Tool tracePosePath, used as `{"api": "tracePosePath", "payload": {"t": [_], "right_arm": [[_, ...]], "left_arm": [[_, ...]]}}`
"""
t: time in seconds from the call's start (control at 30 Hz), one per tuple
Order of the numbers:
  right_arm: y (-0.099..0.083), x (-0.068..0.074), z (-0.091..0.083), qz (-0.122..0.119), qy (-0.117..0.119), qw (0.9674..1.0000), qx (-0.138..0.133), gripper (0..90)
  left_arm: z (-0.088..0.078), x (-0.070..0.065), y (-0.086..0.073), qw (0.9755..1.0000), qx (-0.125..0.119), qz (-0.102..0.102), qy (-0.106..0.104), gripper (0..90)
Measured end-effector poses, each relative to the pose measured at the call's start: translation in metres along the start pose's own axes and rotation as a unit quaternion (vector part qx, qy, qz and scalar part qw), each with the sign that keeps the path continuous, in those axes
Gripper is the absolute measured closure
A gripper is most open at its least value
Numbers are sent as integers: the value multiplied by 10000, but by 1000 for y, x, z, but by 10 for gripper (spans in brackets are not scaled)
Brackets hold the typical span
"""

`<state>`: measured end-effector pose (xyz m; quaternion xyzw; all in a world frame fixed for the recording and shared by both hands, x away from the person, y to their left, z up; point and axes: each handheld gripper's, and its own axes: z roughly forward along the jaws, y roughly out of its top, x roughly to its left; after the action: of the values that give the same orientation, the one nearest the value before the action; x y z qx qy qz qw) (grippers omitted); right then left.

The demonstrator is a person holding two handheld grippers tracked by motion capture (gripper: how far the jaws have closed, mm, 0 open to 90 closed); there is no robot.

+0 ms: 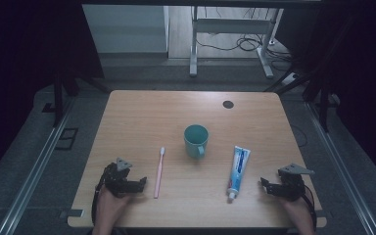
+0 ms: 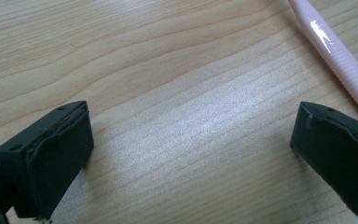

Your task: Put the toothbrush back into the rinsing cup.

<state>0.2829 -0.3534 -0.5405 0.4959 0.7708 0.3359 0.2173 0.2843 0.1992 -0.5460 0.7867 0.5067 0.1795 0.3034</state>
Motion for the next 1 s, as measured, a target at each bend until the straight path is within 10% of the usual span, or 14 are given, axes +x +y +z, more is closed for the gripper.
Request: {"api": "tracePosePath", "payload": {"t": [0.5,1.0], "right_arm": [[0,0,0,-20,21,10000,7,171],[1,0,1,-38,34,10000,23,156]], "left_arm": [[0,1,1,10000,-59,2,-24,22],[-6,0,3,9998,-201,58,-42,380]]}}
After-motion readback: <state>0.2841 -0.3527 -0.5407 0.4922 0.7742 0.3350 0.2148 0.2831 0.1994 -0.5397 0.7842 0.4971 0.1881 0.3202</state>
